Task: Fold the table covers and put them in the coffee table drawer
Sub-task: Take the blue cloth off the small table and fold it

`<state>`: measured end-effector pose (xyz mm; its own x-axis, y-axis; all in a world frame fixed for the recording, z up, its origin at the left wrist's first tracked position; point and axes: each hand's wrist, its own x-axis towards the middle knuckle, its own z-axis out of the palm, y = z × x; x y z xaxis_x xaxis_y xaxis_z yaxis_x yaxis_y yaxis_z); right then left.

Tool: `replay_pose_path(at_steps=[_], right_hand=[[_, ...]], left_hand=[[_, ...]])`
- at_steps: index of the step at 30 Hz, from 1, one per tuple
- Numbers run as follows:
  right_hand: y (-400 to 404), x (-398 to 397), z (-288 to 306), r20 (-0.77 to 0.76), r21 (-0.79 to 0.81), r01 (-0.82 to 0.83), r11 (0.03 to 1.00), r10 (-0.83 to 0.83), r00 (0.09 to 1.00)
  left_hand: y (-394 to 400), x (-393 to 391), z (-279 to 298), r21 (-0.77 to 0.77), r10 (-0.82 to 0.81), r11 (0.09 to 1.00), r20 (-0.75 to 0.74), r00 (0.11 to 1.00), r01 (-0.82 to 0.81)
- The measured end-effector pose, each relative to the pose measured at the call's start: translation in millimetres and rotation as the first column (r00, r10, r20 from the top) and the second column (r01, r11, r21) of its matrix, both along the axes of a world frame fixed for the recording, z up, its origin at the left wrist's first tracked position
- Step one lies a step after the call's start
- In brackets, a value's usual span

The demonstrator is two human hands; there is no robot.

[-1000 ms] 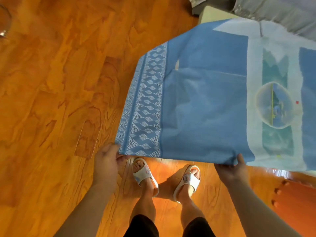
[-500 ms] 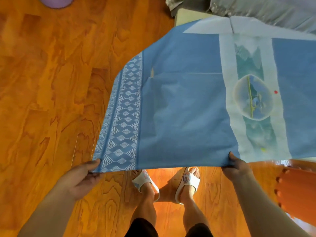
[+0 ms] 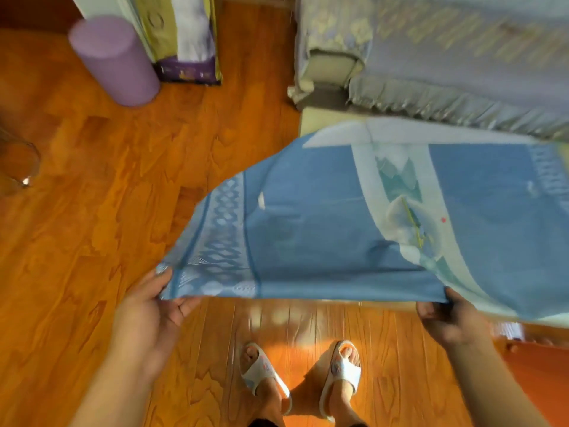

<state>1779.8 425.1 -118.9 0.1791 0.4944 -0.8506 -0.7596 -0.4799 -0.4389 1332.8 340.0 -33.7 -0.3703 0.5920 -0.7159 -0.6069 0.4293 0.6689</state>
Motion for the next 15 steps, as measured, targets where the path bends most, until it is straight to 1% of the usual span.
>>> replay_pose_path(at_steps=[1, 3, 4, 5, 6, 7, 8, 9, 10, 11, 12, 13, 14, 15], right_hand=[[16, 0, 32, 0.047, -0.004, -0.053, 0.999, 0.053, 0.997], [52, 9, 82, 0.117, 0.026, -0.175, 0.984, 0.17, 0.978], [74, 15, 107, 0.165, 0.062, -0.189, 0.98, 0.177, 0.97], [93, 24, 133, 0.243, 0.079, -0.174, 0.982, 0.15, 0.958], [112, 31, 164, 0.253, 0.161, -0.142, 0.977, 0.098, 0.963], [130, 42, 195, 0.285, 0.247, -0.115, 0.962, 0.041, 0.958], [140, 45, 232, 0.258, 0.338, -0.111, 0.935, 0.021, 0.966], [146, 45, 269, 0.301, 0.387, -0.168, 0.907, 0.047, 0.952], [154, 47, 301, 0.339, 0.367, -0.223, 0.903, 0.093, 0.936], [160, 56, 322, 0.304, 0.377, -0.253, 0.891, 0.139, 0.942], [166, 66, 340, 0.279, 0.41, -0.264, 0.873, 0.156, 0.948], [168, 74, 357, 0.267, 0.436, -0.265, 0.86, 0.158, 0.951], [175, 82, 376, 0.322, 0.415, -0.263, 0.871, 0.13, 0.938], [181, 90, 393, 0.401, 0.413, -0.251, 0.875, 0.072, 0.913]], left_hand=[[27, -2, 13, -0.036, -0.011, 0.999, 0.018, 1.0, 0.011], [90, -6, 43, -0.11, -0.044, 0.992, 0.109, 0.993, 0.056], [122, -5, 69, -0.092, -0.064, 0.993, 0.115, 0.991, 0.075], [154, -1, 101, -0.01, -0.076, 0.997, 0.08, 0.994, 0.077], [180, 12, 143, 0.102, -0.07, 0.993, 0.023, 0.997, 0.067], [209, 27, 189, 0.242, -0.039, 0.969, -0.015, 0.999, 0.042], [231, 43, 235, 0.382, -0.023, 0.923, -0.08, 0.997, 0.052], [249, 60, 278, 0.492, -0.009, 0.865, -0.174, 0.985, 0.095], [264, 72, 314, 0.546, 0.013, 0.823, -0.29, 0.957, 0.155], [278, 83, 339, 0.525, 0.028, 0.829, -0.379, 0.925, 0.19], [286, 89, 360, 0.493, -0.056, 0.838, -0.345, 0.937, 0.231], [291, 97, 382, 0.522, -0.103, 0.824, -0.244, 0.964, 0.22], [293, 105, 407, 0.566, -0.095, 0.799, -0.218, 0.971, 0.205], [295, 117, 434, 0.626, -0.049, 0.754, -0.25, 0.967, 0.2]])
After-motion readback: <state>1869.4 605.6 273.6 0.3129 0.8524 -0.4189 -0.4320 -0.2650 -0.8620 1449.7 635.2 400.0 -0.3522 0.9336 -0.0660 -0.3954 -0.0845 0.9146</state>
